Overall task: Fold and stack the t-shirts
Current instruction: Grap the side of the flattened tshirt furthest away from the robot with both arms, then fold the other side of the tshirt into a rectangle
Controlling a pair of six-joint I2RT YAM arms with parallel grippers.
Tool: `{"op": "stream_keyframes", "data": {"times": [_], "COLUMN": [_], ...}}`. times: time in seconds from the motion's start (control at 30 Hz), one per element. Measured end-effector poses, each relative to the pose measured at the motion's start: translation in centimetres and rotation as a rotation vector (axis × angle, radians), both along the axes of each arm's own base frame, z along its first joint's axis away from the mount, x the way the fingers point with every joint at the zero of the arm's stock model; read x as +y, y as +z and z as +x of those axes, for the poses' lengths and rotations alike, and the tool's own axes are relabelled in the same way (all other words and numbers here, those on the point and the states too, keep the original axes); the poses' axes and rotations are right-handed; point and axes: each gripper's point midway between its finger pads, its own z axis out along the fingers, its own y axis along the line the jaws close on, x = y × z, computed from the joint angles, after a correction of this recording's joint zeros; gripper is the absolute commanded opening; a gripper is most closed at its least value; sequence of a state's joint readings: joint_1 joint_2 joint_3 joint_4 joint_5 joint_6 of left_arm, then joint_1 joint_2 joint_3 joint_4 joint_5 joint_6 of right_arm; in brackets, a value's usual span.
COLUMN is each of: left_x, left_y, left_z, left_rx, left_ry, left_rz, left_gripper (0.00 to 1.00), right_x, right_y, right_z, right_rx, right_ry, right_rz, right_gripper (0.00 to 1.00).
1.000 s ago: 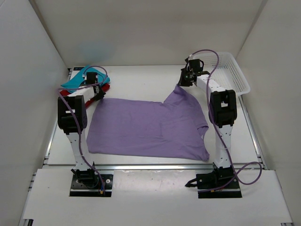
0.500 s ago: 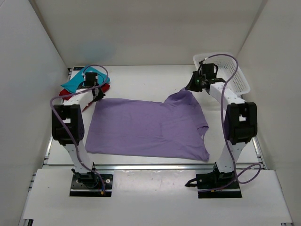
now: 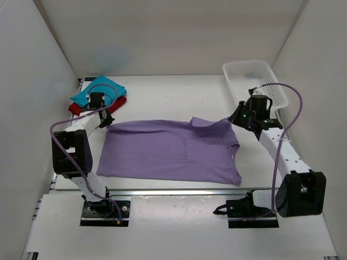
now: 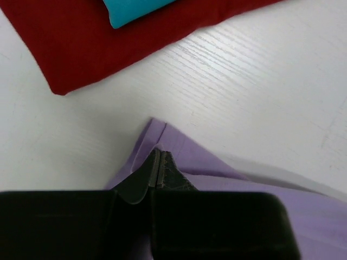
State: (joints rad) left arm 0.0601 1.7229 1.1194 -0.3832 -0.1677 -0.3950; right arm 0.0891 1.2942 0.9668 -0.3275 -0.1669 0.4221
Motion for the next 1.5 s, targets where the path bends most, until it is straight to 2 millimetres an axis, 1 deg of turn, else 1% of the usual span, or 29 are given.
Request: {"op": "stream_keyframes", "data": {"times": [0.07,0.17,0.3,0.4,0.53,0.6,0.7,0.8,0.9,0.97,1.03,1.1,1.13,1.17,1.23,1.3,1.37,1.4,1.43,1.5], "left_x": [0.0,-0.1,-0.3,-0.3,-0.4,-0.4,-0.5,-0.3,-0.1,-0.1,-0.2,-0.2,-0.2,-0.1,0.4,0.7,1.0,0.8,0.5,-0.5], "left_y": [0.8,2.8,4.9,5.6,5.8,5.8,5.8,5.7,5.7,5.5,4.9,3.9,3.2,2.5,1.4,0.7,0.5,0.7,1.1,2.3], "left_z": [-0.5,-0.7,-1.0,-1.6,-2.6,-3.2,-4.1,-5.7,-7.2,-8.0,-9.0,-10.0,-10.4,-10.8,-11.5,-11.9,-12.1,-12.0,-11.8,-11.3], "left_rx": [-0.012,-0.061,-0.115,-0.131,-0.131,-0.129,-0.128,-0.131,-0.129,-0.125,-0.111,-0.081,-0.063,-0.045,-0.016,-0.001,-0.007,-0.021,-0.04,-0.09], "left_ry": [-0.001,-0.004,-0.008,-0.009,-0.011,-0.012,-0.014,-0.007,0.002,0.0,-0.006,-0.011,-0.011,-0.005,0.016,0.049,0.076,0.079,0.073,0.047], "left_rz": [0.002,0.005,0.004,0.004,0.003,0.001,0.0,-0.005,-0.006,-0.004,-0.002,-0.01,-0.021,-0.041,-0.079,-0.124,-0.149,-0.157,-0.163,-0.167], "left_gripper": [0.0,0.0,0.0,0.0,0.0,0.0,0.0,0.0,0.01,0.03,0.07,0.19,0.34,0.59,0.7,0.71,0.69,0.69,0.68,0.65], "right_x": [-1.2,-2.7,-3.0,-3.4,-4.1,-4.0,-3.3,-2.2,-1.1,-0.6,-0.6,-0.7,-0.6,-0.4,-0.2,-0.5,-1.4,-1.8,-2.2,-2.6], "right_y": [0.3,1.4,3.1,3.7,3.0,3.0,3.6,4.2,4.2,3.8,3.0,2.1,1.7,1.3,0.4,-0.6,-1.1,-1.4,-1.7,-1.8], "right_z": [-1.1,-2.5,-4.4,-5.8,-8.0,-9.1,-10.8,-12.5,-13.9,-14.8,-15.7,-16.7,-17.0,-17.4,-18.1,-18.7,-19.1,-19.4,-19.6,-20.2], "right_rx": [-0.003,-0.031,-0.08,-0.098,-0.076,-0.067,-0.081,-0.098,-0.094,-0.08,-0.048,-0.007,0.013,0.034,0.082,0.141,0.176,0.196,0.21,0.219], "right_ry": [-0.027,-0.059,-0.046,-0.038,-0.04,-0.028,0.002,0.047,0.094,0.116,0.12,0.12,0.124,0.134,0.151,0.153,0.125,0.111,0.097,0.092], "right_rz": [-0.001,-0.005,-0.022,-0.02,-0.035,-0.046,-0.055,-0.06,-0.06,-0.062,-0.075,-0.097,-0.11,-0.121,-0.143,-0.165,-0.186,-0.205,-0.223,-0.253], "right_gripper": [0.0,0.0,0.0,0.0,0.0,0.0,0.0,0.0,0.0,0.0,0.01,0.0,0.0,0.0,0.0,0.05,0.12,0.19,0.3,0.33]}}
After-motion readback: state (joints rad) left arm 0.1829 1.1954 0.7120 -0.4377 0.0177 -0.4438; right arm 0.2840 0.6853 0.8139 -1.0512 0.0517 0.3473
